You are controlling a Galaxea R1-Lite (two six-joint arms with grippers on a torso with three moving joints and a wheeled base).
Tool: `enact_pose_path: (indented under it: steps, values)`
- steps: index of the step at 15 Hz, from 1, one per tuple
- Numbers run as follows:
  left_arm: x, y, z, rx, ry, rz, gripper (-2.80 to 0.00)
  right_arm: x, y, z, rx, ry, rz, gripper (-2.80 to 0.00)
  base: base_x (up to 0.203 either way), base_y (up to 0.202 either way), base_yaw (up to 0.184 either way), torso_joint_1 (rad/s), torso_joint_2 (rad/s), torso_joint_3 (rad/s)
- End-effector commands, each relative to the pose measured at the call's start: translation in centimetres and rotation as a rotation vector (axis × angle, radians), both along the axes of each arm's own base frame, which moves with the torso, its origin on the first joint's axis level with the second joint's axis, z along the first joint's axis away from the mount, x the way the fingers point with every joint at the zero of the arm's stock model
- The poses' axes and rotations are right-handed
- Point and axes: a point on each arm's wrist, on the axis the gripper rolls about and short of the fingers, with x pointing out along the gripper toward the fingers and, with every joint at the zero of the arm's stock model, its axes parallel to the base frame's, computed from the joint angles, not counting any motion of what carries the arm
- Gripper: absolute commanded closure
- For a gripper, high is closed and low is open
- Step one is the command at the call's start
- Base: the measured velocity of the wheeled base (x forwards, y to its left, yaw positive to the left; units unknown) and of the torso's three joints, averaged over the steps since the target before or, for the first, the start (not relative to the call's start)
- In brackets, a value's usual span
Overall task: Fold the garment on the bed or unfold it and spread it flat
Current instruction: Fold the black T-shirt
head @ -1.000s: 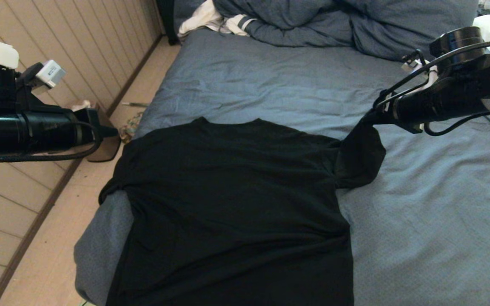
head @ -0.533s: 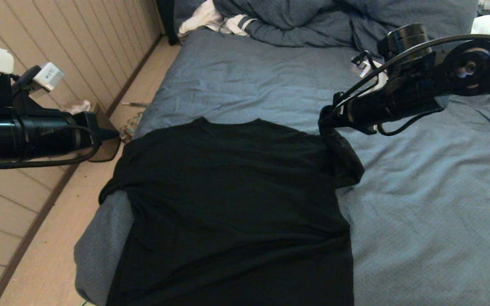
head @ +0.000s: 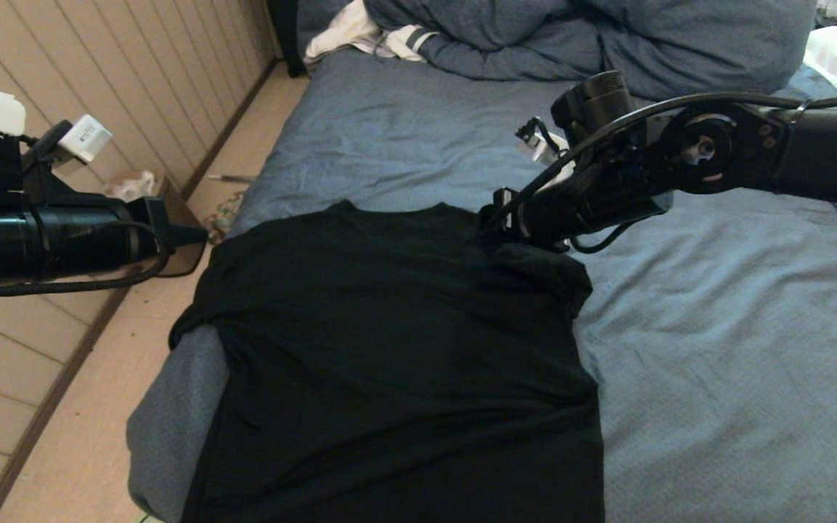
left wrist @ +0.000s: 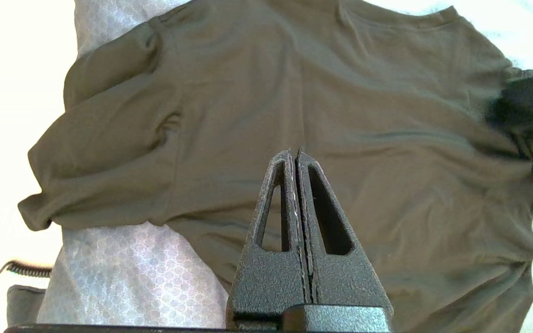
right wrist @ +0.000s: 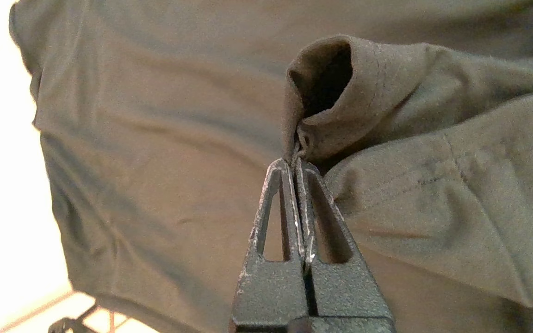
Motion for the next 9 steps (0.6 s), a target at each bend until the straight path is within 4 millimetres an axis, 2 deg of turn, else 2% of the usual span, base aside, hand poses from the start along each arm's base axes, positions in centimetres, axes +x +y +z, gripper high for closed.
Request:
enact_pose_path:
  steps: [1,4,5,9]
  values:
    - [0.09,-0.05,-0.41,-0.003,0.016,-0.003,0.0,0.16,1.05,-0.93,-0.009,0.024,0.021,0.0,0.0,0.0,0.0,0.0,0.0,0.0]
    - [0.13,-0.07,-0.67,-0.012,0.028,-0.017,0.0,0.56,1.12,-1.5,-0.029,0.031,-0.005,0.0,0.0,0.0,0.0,0.0,0.0,0.0]
    - [0.17,-0.07,-0.71,-0.012,0.03,-0.017,0.0,0.6,1.1,-1.51,-0.038,0.024,-0.016,-2.8,0.0,0.0,0.0,0.0,0.0,0.0]
    - [0.17,-0.09,-0.71,-0.012,0.03,-0.019,0.0,0.15,0.87,-0.52,-0.02,-0.009,-0.016,-2.8,0.0,0.0,0.0,0.0,0.0,0.0]
